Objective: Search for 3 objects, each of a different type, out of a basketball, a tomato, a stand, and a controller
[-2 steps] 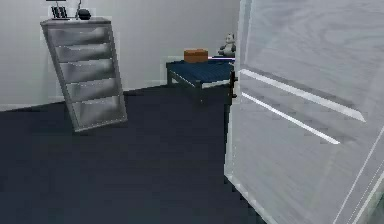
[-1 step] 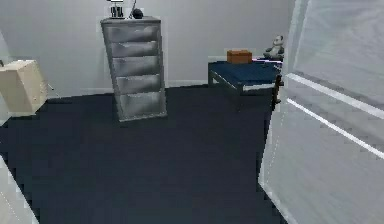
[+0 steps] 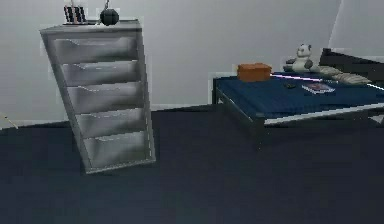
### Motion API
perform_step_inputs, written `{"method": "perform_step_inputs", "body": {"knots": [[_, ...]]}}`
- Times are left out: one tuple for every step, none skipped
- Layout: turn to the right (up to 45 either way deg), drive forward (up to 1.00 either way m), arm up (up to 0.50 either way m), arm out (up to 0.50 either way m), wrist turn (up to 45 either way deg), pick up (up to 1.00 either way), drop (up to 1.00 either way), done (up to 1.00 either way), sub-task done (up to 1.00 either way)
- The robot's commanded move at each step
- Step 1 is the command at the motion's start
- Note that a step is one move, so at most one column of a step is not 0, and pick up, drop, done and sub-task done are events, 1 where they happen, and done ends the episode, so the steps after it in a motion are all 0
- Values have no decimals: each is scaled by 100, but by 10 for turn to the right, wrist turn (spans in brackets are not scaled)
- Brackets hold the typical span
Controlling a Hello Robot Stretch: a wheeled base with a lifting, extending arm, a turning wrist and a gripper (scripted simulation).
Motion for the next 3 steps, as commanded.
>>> {"method": "perform_step_inputs", "body": {"knots": [[-30, 0, 0, 0, 0, 0, 0, 0, 0], [0, 45, 0, 0, 0, 0, 0, 0, 0], [270, 0, 0, 0, 0, 0, 0, 0, 0]]}}
